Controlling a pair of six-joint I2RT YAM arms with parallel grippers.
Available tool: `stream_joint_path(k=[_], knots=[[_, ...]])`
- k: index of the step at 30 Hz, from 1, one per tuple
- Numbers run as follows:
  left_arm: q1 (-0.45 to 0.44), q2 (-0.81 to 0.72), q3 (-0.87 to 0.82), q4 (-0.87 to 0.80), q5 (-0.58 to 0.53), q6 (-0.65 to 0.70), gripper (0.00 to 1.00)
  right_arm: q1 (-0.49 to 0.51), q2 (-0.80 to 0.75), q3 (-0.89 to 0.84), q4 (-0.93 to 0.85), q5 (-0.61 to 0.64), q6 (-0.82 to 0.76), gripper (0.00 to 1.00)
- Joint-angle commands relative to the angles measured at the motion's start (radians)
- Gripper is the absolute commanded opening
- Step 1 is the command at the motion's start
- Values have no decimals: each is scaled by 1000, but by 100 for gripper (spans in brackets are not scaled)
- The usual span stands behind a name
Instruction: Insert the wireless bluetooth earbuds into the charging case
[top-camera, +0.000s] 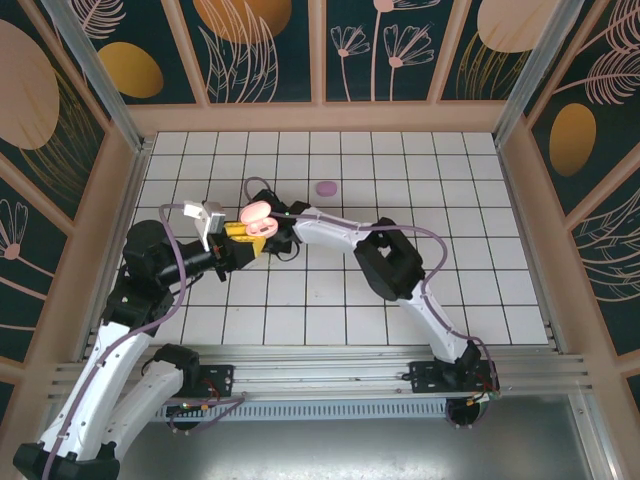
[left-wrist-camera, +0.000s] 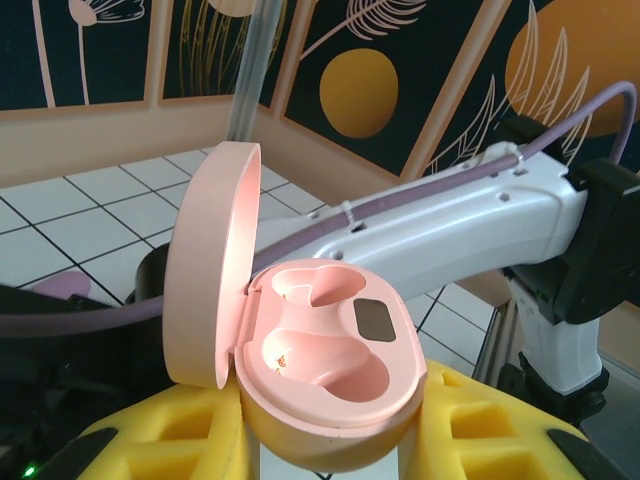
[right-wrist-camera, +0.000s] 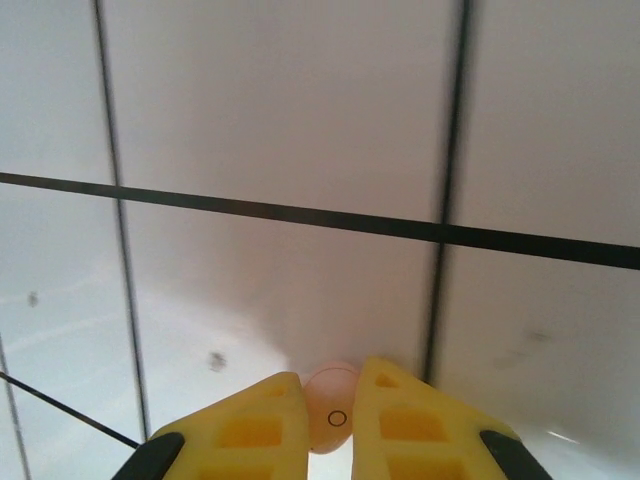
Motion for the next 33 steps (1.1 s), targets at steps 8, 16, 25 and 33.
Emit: stream_joint_path(k=[8,16,25,33], knots=[[7,45,-50,152,107,20,21,-139,-359,-356,62,33,-83,9],[4,106,-69,249,154,10,22,-257,-612,-577,101,14,-131,9],[-29,272,-93,424,123,1,22,-359,-893,-684,-3,41,-246,9],[-146,452,-79,556,46,56,23,-362,-1054,-637,-112,-18,-352,9]])
